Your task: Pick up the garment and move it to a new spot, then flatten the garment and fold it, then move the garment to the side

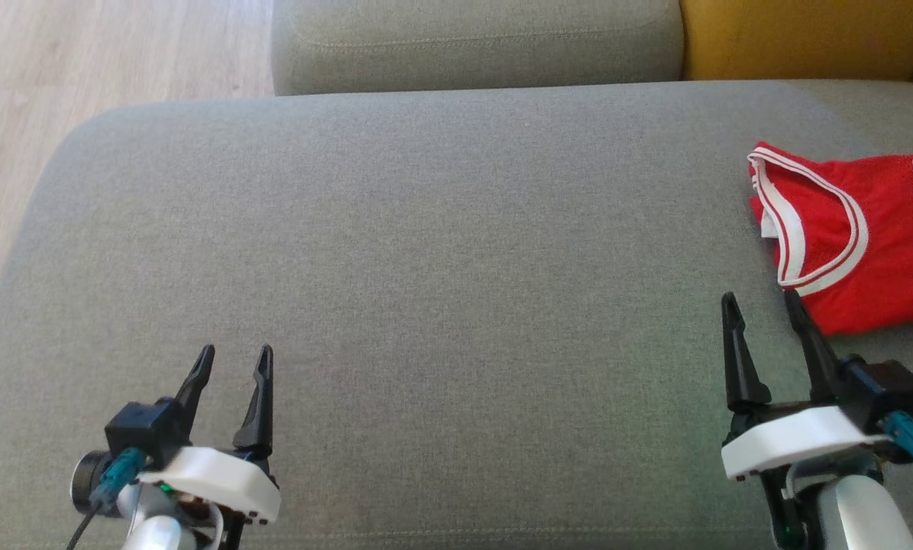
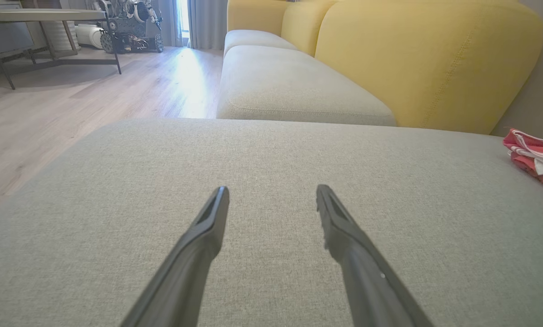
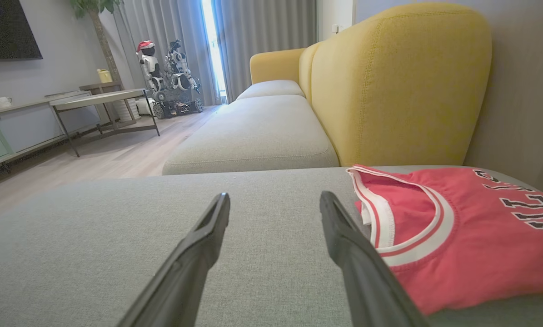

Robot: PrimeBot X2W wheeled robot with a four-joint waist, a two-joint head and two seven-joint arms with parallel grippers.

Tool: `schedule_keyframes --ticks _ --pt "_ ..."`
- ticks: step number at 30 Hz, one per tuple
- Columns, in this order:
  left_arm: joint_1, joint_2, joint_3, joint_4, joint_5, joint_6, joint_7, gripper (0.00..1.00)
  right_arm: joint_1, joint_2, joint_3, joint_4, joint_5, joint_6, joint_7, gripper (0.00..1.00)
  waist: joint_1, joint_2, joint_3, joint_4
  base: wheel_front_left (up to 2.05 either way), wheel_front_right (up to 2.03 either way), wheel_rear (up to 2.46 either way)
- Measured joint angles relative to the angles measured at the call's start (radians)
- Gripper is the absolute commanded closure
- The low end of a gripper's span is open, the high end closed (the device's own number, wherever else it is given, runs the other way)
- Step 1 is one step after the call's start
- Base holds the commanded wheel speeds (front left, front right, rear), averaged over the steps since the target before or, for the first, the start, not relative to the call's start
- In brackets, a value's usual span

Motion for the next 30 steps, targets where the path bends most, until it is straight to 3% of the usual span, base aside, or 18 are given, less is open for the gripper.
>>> schedule_keyframes --ticks 30 --pt "0.0 0.019 -0.002 0.001 -0.019 0.015 0.0 0.0 0.029 0.002 0.001 -0.032 0.006 0.0 0.018 0.0 0.0 0.0 0.005 -0.004 0.0 0.0 0.0"
